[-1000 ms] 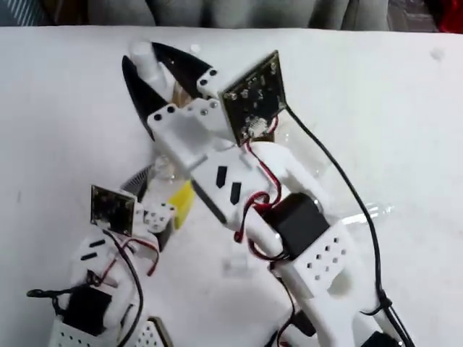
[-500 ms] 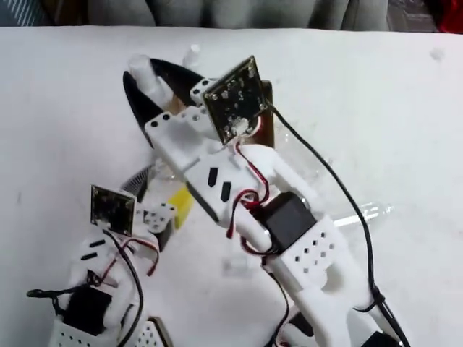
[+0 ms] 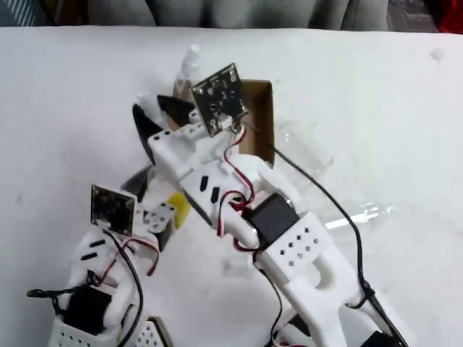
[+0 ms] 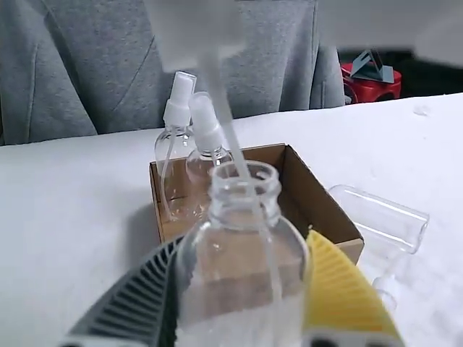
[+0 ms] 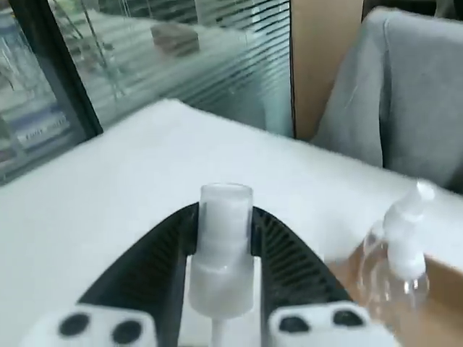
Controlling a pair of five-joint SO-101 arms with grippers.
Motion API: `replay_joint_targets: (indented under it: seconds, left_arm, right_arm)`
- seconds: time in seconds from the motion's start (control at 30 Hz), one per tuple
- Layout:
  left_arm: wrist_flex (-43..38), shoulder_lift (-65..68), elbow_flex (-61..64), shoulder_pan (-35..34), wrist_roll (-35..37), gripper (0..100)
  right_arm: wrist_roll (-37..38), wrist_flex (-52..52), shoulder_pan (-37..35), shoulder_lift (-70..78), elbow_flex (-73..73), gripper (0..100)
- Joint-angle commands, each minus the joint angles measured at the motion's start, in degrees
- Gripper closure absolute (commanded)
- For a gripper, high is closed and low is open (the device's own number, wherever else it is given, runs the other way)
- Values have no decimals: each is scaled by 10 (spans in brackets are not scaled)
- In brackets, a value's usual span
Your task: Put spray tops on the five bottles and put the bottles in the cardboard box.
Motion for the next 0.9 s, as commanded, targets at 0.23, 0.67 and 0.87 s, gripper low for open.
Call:
replay_joint_targets:
  seconds: [0.23,0.67,0.87]
  left_arm:
    - [-35,-10,0,2,0,977]
    - [-40,-10,6,2,0,977]
    - [-40,-10,7,2,1,977]
  right_arm:
    - [-34,116,-5,-11,-7,984]
    - [-31,175,-15,-40,-26,751]
    - [14,230,-13,-84,-94,751]
